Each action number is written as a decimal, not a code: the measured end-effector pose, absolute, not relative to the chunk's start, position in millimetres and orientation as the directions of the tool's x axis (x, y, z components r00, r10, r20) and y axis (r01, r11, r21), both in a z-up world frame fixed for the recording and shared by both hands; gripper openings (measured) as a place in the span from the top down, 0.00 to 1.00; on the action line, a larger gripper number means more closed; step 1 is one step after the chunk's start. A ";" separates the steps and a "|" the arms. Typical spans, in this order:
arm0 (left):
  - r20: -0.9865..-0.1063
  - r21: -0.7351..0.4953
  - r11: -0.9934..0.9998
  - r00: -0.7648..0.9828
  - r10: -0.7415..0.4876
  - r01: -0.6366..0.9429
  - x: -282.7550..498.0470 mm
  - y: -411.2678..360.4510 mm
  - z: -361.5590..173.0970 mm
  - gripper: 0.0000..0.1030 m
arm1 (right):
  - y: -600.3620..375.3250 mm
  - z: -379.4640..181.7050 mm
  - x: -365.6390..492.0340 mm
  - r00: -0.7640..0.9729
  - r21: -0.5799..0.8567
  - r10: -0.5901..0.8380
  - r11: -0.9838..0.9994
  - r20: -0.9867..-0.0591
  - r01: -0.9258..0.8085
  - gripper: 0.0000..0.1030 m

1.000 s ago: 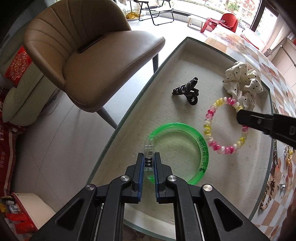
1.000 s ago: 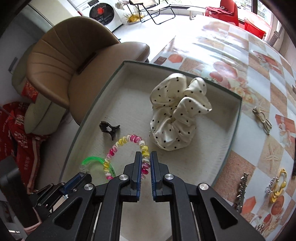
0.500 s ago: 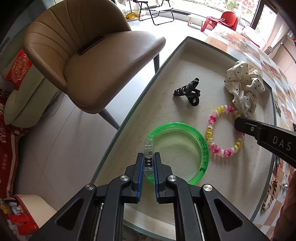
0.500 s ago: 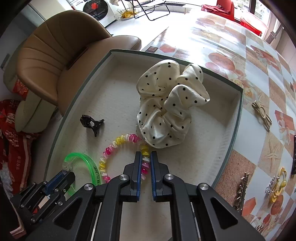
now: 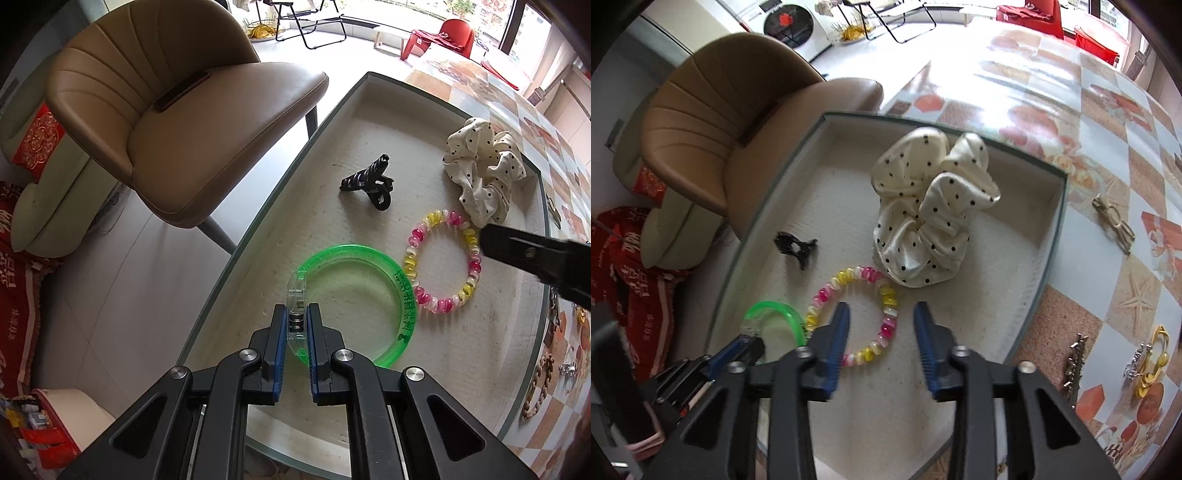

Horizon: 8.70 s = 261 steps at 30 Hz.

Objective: Organize jewelry
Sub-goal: 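Release the green bangle into the tray with the left tool while the right releases the bracelet, then withdraw both open tools from the tray back over the table, then grasp the silver spiked clip with the left tool while the right grasps the black rhinestone clip, then carry both clips over the white tray and open both tools to release them, then withdraw both open tools from the tray back over the table, then grasp the tan braided bracelet with the left tool while the right grasps the yellow hair tie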

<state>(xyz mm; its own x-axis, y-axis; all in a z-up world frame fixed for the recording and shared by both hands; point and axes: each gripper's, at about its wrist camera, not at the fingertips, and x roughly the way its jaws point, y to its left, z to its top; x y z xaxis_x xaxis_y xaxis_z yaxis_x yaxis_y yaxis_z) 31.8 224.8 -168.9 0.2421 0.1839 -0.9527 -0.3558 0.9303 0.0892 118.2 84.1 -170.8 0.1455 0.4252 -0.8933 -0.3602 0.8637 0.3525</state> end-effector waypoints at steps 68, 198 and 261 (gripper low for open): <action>-0.965 -0.023 0.999 0.262 -0.016 -0.024 97.0 -7.6 -166.0 0.00 | -229.8 -175.6 135.8 0.233 0.250 0.234 0.967 -0.944 0.042 0.10; -0.937 -0.023 0.980 0.347 0.049 -0.200 156.7 203.6 -177.6 0.81 | 46.4 -170.4 174.4 0.199 0.332 0.381 0.912 -0.903 -0.240 0.47; -0.945 -0.074 0.995 0.313 -0.092 0.070 22.8 0.5 -135.2 0.00 | -190.2 -171.3 95.4 0.181 0.288 0.285 0.958 -0.941 -0.011 0.19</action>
